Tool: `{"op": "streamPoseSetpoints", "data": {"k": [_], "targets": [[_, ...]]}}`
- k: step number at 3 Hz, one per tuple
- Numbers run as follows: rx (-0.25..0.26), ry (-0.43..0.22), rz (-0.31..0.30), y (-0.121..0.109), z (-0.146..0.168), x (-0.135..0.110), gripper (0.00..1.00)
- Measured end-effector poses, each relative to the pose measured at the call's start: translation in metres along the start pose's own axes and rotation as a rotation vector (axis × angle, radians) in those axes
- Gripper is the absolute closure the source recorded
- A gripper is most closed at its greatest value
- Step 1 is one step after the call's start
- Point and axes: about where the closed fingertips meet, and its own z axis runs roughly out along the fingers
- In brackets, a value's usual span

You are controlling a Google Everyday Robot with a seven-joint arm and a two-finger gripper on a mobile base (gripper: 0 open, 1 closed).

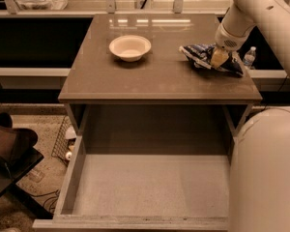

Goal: Place blue chip bag into top drawer

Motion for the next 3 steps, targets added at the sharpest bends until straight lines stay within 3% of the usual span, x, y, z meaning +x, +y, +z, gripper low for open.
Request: {"op": "streamPoseSetpoints", "data": {"k": [1, 2, 3], "targets": [[0.003, -0.001, -0.002, 0.0, 0.0, -0.001, 1.0], [0.042, 0.0, 0.019, -0.002, -0.028, 0.005, 1.0], [0.101, -0.005, 0.035, 0.01, -0.081, 0.012, 1.0]]}}
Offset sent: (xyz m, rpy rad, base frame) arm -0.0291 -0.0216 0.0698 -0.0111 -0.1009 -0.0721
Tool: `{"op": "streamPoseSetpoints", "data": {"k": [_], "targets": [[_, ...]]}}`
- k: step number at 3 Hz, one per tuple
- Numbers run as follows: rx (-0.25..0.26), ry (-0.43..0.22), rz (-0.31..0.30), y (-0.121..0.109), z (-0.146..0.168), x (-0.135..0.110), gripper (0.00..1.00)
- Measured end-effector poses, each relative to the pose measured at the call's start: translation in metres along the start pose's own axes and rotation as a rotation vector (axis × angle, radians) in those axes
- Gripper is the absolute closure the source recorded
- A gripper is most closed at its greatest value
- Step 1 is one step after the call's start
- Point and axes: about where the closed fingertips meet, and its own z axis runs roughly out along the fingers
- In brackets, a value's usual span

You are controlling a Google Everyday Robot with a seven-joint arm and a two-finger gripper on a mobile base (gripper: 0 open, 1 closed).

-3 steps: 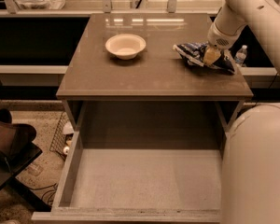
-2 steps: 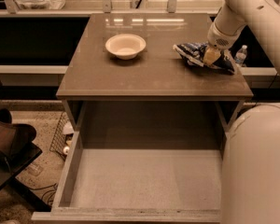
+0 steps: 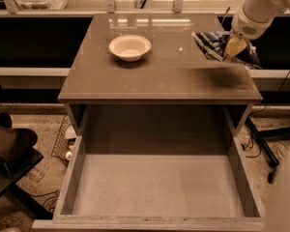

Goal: Place blue chip bag into top drawer

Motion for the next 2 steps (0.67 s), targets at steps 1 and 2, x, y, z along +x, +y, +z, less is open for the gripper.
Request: {"op": "streamPoseSetpoints", "data": {"k": [1, 2], "targets": [[0.014, -0.038, 0.018, 0.021, -0.041, 0.012, 1.0], [0.028, -0.109, 0.069, 0.055, -0.079, 0.026, 1.0]]}}
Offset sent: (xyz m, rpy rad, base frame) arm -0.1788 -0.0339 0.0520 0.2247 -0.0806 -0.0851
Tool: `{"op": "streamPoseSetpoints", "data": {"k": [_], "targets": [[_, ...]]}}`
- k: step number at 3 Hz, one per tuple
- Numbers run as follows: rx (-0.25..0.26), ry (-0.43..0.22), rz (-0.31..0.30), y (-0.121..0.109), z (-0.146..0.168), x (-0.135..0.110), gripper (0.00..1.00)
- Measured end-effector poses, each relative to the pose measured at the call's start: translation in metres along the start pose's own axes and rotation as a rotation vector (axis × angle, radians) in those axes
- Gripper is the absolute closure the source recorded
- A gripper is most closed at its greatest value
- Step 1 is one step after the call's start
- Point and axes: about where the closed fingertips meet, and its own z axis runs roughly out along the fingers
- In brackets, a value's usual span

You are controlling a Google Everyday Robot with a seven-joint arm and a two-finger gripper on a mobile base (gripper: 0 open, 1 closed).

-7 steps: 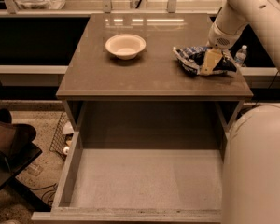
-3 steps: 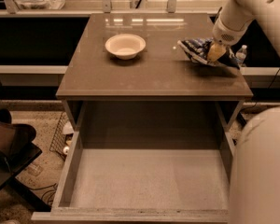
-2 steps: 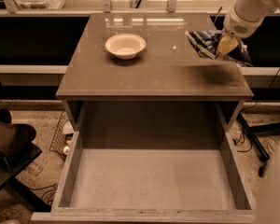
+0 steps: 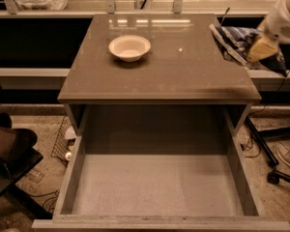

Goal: Place blue chip bag into top drawer

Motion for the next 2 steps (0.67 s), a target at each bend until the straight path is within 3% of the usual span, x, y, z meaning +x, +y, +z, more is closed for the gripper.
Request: {"op": "streamPoseSetpoints", "data": {"k": [1, 2], "targets": [[-0.039, -0.142, 0.014, 0.058, -0.028, 0.011, 1.0], [-0.114, -0.272, -0.029, 0.093, -0.027, 0.0, 1.0]]}}
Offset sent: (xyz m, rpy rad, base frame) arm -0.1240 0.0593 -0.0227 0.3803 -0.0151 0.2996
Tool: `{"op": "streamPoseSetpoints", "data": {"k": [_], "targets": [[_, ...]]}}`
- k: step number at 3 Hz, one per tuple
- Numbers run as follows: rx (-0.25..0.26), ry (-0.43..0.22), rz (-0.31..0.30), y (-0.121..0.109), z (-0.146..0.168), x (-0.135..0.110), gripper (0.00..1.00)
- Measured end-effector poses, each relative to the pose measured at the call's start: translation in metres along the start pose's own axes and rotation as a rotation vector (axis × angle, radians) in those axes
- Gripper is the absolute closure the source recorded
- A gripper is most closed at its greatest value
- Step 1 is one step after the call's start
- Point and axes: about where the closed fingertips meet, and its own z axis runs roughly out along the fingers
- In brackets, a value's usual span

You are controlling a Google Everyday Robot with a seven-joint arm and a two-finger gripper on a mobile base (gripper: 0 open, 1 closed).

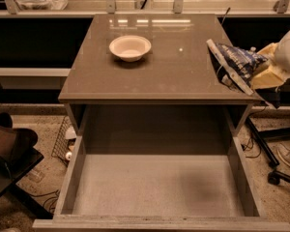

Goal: Place blue chip bag into top drawer

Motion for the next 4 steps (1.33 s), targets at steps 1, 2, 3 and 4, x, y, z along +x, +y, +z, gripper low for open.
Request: {"op": "streamPoseSetpoints", "data": {"k": [1, 2, 3, 4], "targets": [[-0.116, -0.119, -0.035, 0.037, 0.042, -0.014, 1.0], [-0.2, -0.131, -0.092, 0.073, 0.081, -0.033, 1.0], [-0.25, -0.072, -0.187, 0.104, 0.115, -0.045, 1.0], [-0.25, -0.072, -0.187, 0.104, 0.115, -0.045, 1.0]]}}
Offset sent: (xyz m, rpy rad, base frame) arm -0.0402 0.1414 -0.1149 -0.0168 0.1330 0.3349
